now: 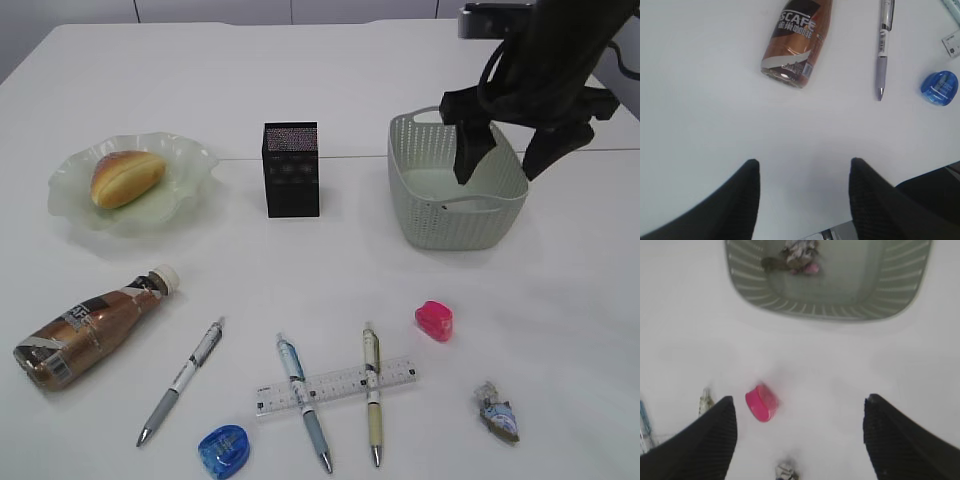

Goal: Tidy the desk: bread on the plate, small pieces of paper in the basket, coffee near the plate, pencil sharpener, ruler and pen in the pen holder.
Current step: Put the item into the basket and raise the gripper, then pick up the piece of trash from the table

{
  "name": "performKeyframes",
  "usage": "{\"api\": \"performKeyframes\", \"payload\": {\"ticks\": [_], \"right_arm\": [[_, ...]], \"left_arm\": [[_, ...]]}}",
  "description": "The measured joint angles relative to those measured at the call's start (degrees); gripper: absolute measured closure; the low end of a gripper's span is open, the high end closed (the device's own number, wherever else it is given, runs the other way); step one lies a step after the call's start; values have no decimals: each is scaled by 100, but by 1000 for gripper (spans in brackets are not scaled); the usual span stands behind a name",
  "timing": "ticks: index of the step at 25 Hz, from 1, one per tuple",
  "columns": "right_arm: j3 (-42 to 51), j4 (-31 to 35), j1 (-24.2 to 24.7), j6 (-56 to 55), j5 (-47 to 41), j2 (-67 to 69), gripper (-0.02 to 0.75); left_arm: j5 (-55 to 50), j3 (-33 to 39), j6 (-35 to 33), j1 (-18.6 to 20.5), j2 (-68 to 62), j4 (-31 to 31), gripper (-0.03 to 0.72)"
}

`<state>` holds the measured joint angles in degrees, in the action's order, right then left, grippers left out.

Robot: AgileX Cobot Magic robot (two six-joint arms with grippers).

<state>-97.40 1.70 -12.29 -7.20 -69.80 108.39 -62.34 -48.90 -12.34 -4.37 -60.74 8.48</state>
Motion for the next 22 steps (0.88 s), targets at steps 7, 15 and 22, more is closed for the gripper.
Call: {"api": "performKeyframes", "payload": {"ticks": [7, 15, 22], "right_arm": [[1555, 28, -336, 210, 0, -819, 162], [3429, 114, -370, 272, 789, -1461, 162], [4406, 278, -499, 272, 1657, -1472, 162]], "left_arm": [[0, 0, 0, 0, 0, 0, 272], [0, 0, 0, 0, 0, 109, 272], [0, 0, 0, 0, 0, 144, 272]]}}
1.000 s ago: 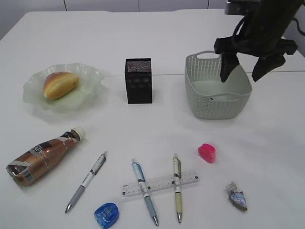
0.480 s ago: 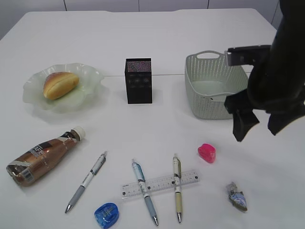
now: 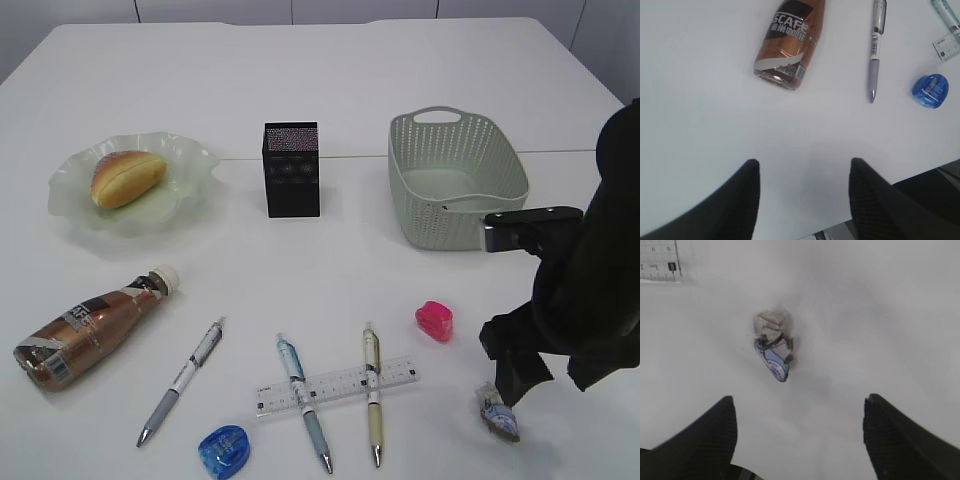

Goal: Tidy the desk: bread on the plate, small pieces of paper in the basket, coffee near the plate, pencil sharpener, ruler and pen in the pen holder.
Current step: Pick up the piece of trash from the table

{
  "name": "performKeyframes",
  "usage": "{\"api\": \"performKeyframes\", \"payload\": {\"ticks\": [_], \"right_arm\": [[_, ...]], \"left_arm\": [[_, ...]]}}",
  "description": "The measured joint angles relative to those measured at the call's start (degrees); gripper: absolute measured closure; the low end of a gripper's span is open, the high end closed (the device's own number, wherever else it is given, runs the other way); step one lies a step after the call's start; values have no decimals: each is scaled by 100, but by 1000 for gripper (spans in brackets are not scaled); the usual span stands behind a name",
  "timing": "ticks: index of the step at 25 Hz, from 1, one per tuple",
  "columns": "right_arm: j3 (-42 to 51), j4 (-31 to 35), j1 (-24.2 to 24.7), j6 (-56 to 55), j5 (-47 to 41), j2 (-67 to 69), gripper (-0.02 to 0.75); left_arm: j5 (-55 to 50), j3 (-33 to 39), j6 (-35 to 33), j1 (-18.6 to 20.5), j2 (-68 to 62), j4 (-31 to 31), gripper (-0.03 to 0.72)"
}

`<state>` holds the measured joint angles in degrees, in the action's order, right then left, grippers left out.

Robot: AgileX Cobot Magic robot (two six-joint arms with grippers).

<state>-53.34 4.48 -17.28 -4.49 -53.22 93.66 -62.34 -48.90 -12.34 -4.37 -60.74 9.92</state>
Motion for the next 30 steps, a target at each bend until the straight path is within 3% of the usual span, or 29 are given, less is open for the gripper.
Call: {"api": "performKeyframes", "payload": {"ticks": [6, 30], "right_arm": [[69, 89, -197, -42, 441, 21, 161], [72, 279, -197, -88, 1042, 1249, 172]], "left_arm": [[0, 0, 0, 0, 0, 61, 272], [21, 0, 0, 0, 0, 239, 272]]}}
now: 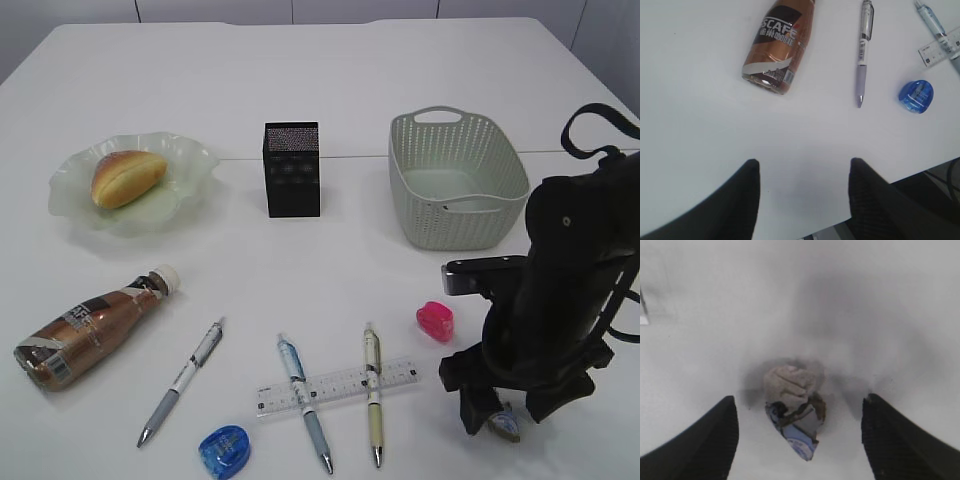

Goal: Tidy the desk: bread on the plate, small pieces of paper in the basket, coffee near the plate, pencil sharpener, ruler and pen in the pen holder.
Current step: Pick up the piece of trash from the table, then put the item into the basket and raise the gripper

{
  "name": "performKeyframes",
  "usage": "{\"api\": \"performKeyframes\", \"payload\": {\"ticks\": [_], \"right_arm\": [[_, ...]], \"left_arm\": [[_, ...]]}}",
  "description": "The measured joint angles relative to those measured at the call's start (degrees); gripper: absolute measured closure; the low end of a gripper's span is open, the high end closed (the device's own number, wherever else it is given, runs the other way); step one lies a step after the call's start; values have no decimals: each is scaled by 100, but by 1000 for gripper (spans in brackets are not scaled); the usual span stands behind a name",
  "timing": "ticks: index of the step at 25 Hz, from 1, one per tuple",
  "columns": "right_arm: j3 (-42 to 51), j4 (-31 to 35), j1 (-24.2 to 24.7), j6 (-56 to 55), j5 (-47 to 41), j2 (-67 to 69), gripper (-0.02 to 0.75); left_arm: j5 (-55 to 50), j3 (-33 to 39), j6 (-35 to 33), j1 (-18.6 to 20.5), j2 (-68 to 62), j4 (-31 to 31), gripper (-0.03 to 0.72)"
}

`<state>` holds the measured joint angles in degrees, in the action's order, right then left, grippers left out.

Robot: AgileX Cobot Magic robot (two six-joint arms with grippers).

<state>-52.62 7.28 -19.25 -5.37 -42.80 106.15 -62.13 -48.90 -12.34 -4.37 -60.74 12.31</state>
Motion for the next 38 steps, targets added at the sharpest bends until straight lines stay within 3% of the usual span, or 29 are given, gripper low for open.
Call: {"api": "performKeyframes", "payload": {"ticks": [7, 17, 24, 32, 38], "right_arm": [[0, 0, 0, 0, 24, 55, 355], [0, 0, 0, -1, 24, 66, 544], [-290, 10, 0, 86, -112, -226, 554], [-2069, -80, 0, 74, -291, -580, 555], [-3343, -1236, 0, -794, -140, -409, 555]], "left_arm": [[146, 0, 0, 0, 0, 0, 272], [231, 0, 10, 0, 0, 5, 272], [231, 0, 10, 0, 0, -5, 272], [240, 0, 10, 0, 0, -15, 272], [240, 0, 10, 0, 0, -15, 272]]}}
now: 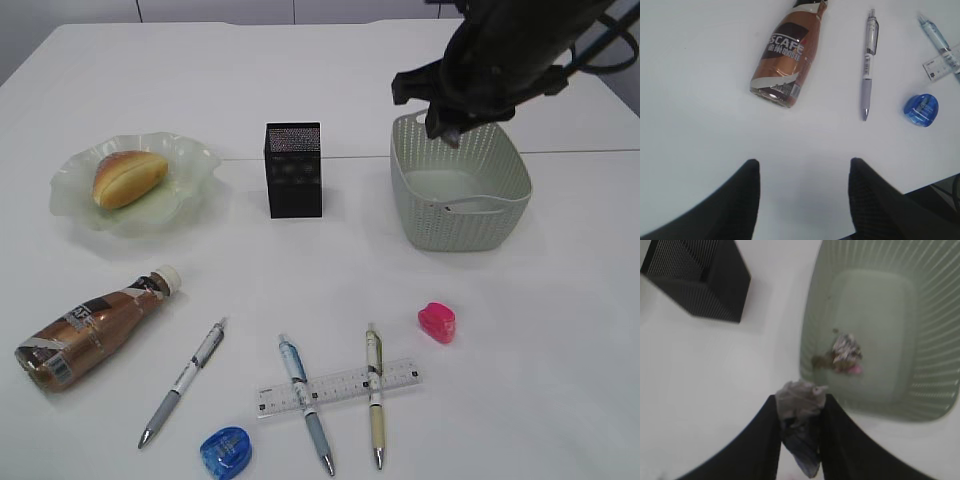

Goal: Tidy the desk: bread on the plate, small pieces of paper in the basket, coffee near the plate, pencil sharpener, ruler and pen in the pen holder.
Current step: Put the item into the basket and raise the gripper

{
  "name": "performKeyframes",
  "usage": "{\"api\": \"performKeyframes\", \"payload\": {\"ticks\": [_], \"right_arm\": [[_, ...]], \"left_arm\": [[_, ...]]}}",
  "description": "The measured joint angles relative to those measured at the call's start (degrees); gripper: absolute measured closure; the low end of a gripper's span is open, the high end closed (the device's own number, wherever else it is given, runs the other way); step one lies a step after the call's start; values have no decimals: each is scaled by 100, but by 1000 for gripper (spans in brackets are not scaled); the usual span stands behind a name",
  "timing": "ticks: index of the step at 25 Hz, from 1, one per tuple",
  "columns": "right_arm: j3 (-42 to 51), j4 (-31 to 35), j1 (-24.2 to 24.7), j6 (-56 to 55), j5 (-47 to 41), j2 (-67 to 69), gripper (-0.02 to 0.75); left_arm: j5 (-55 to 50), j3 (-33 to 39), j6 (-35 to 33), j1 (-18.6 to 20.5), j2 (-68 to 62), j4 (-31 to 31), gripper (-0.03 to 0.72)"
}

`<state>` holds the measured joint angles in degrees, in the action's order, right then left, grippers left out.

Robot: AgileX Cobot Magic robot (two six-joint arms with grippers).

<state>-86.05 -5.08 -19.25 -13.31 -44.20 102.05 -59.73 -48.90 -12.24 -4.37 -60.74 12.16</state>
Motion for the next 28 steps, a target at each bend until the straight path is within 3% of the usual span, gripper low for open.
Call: {"api": "performKeyframes", "payload": {"ticks": [4, 13, 22, 28], "right_arm": [[-792, -591, 141, -460, 0, 498, 555], [-1523, -731, 507, -671, 13, 1662, 541], [-1532, -742, 625, -693, 86, 1942, 301], [-1545, -295, 625, -375, -464, 1824, 265]], "left_arm": [[0, 0, 0, 0, 0, 0, 272], [0, 0, 0, 0, 0, 0, 272], [0, 0, 0, 0, 0, 33, 272], [0, 0, 0, 0, 0, 156, 272]]}}
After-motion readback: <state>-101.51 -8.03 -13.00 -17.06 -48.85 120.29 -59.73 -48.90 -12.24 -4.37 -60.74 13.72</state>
